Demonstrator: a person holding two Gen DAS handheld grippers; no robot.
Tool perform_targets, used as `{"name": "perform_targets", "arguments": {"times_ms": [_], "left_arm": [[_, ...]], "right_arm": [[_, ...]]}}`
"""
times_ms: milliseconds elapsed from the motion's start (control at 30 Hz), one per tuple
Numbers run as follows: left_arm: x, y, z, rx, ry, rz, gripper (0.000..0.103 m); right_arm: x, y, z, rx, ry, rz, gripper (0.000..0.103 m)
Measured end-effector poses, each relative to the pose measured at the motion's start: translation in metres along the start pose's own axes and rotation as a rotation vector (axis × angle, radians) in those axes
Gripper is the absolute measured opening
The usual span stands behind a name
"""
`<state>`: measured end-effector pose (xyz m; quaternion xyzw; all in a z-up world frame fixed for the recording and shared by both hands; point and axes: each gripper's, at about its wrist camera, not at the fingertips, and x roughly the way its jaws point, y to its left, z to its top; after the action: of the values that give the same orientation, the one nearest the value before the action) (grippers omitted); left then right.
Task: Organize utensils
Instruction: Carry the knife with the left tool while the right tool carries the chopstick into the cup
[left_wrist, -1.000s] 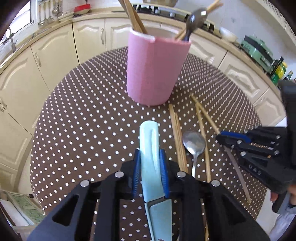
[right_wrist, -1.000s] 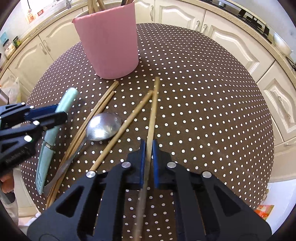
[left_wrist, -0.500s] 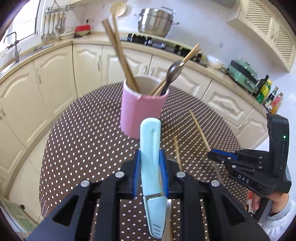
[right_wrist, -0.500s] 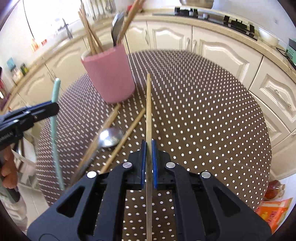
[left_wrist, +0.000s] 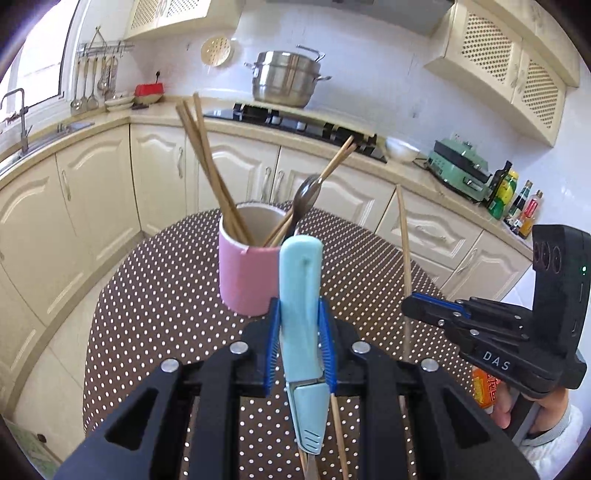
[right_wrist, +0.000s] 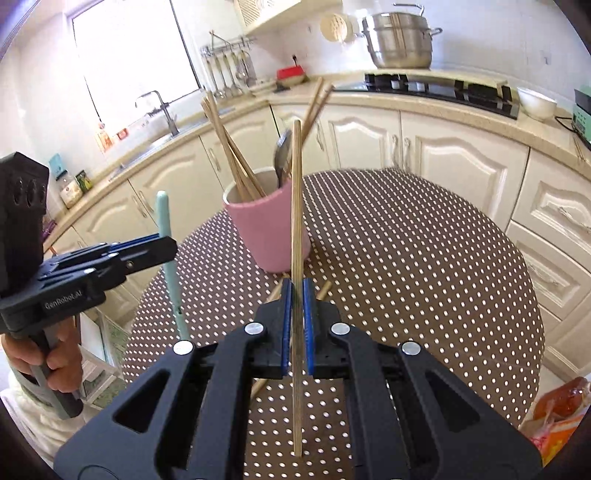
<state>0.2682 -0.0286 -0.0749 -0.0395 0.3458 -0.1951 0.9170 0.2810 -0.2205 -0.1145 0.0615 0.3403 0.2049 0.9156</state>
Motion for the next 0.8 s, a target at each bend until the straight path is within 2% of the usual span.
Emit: {"name": "perform_targets", "arguments": {"times_ms": [367, 633, 800], "left_arm": [[-0.016, 0.000, 0.040, 0.019, -0.150, 0.026, 0.020], [-0.016, 0.001, 0.078, 0.012, -0.265, 0.045, 0.020], [-0.023, -0.004, 0.099, 0.031, -0.377, 0.071, 0.020]], "right_arm": [[-0.018, 0.025, 0.049, -0.031, -0.149, 0.057, 0.007], [-0.010, 0.045, 0.089, -0.056, -0.263, 0.070, 0.007], [-0.009, 0.056, 0.115, -0.072, -0.367, 0.065, 0.007]]}}
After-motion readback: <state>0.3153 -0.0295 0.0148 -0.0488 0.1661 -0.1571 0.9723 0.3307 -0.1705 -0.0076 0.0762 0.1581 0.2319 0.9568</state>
